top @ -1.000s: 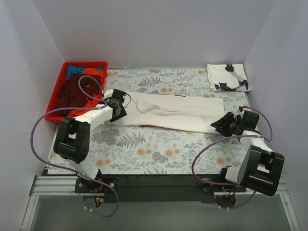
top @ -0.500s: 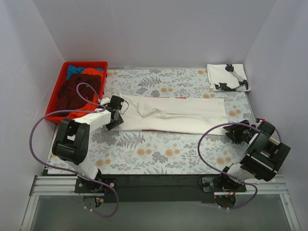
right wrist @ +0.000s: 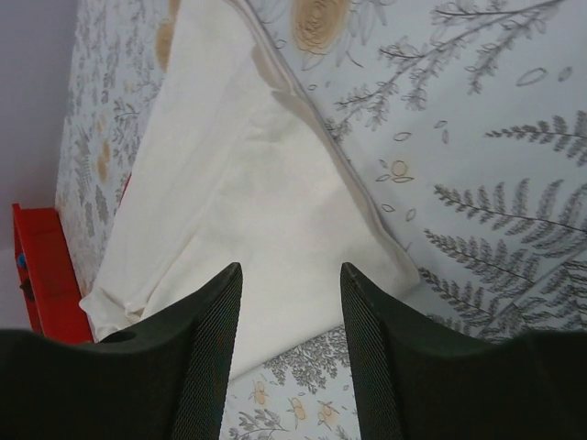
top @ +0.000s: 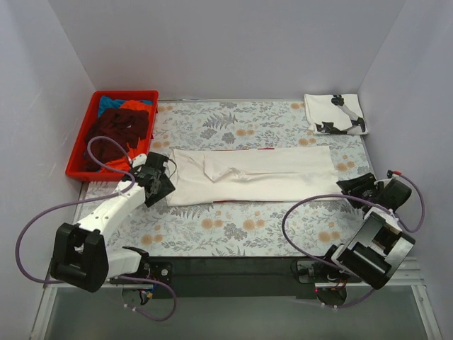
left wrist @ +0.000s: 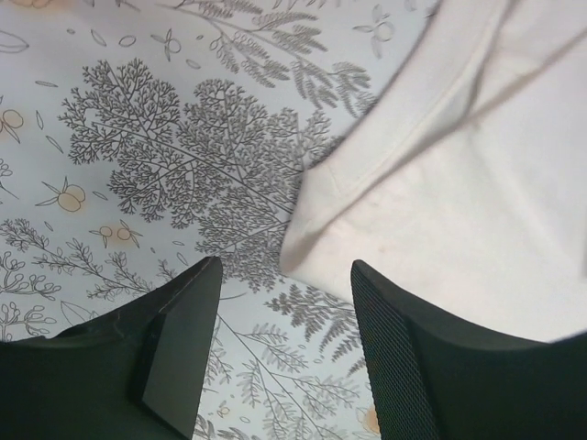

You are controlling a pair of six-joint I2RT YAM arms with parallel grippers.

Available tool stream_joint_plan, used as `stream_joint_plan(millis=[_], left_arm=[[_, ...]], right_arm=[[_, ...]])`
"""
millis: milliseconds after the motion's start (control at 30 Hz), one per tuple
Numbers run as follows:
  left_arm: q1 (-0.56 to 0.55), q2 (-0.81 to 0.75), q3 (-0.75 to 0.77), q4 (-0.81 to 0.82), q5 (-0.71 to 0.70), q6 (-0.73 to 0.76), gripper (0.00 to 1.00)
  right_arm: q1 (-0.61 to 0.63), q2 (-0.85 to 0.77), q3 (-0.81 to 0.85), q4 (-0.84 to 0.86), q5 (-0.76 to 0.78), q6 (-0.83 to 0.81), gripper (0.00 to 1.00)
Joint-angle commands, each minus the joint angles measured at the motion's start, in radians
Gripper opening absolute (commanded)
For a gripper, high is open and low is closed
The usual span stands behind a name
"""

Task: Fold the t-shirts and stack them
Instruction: Fold the tshirt

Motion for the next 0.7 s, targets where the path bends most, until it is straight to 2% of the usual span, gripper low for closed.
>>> stream_joint_plan(millis=[0, 133, 267, 467, 667], left_arm=[[0.002, -0.078, 0.074, -0.030, 0.032, 0.001, 0.58], [0.000, -0.111, 0.101, 0.030, 0.112, 0.029, 0.58], [-0.001, -0.070, 0.073, 0.153, 0.163, 0.032, 0.58], [0.002, 0.029, -0.026, 0.251, 0.168, -0.045, 0.55], [0.025, 0.067, -0.102, 0.217, 0.123, -0.100, 0.54]], right_arm=[[0.063, -0.078, -0.040, 0.147, -0.065, 0.037, 0.54], [0.231, -0.070, -0.021, 0.263, -0.083, 0.066, 0.59], [0.323, 0.057, 0.034, 0.417, -0.143, 0.117, 0.59], [0.347, 0.288, 0.112, 0.512, -0.175, 0.111, 0.57], [0.325, 0.454, 0.170, 0.527, -0.161, 0.094, 0.53]])
